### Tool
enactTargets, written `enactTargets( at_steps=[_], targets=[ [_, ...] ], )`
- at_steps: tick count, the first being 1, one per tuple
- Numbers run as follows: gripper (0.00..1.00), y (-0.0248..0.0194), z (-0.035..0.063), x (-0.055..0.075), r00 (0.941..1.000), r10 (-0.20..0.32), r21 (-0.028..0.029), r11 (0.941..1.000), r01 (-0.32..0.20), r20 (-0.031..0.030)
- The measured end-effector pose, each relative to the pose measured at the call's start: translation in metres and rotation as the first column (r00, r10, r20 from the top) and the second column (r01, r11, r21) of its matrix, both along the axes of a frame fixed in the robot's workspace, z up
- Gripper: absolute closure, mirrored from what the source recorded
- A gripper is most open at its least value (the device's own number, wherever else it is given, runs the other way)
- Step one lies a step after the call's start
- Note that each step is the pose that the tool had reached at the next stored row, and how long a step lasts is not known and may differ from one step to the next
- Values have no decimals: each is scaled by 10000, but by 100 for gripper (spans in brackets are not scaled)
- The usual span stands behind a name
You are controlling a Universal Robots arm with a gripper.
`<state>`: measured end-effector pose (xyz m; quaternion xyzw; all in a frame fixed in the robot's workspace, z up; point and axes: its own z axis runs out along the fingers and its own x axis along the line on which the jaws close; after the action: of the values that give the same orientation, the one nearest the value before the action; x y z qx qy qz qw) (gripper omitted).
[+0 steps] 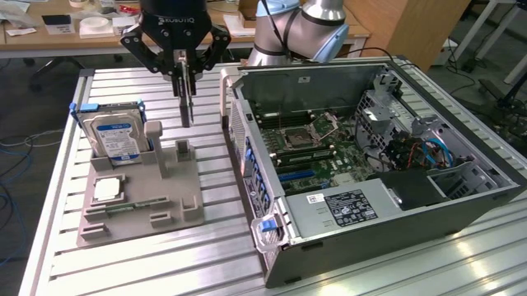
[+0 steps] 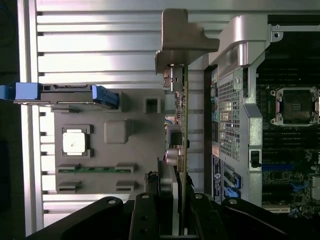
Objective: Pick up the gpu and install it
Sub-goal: 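Pick up the gpu and move the gpu toward the slot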
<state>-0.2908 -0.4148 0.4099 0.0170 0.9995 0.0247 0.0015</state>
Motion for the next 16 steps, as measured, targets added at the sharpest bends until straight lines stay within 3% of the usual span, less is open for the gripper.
enactTargets(
  at_steps=[16],
  targets=[
    [72,0,24,5,10000,1,-13,10000,-1,1]
  ],
)
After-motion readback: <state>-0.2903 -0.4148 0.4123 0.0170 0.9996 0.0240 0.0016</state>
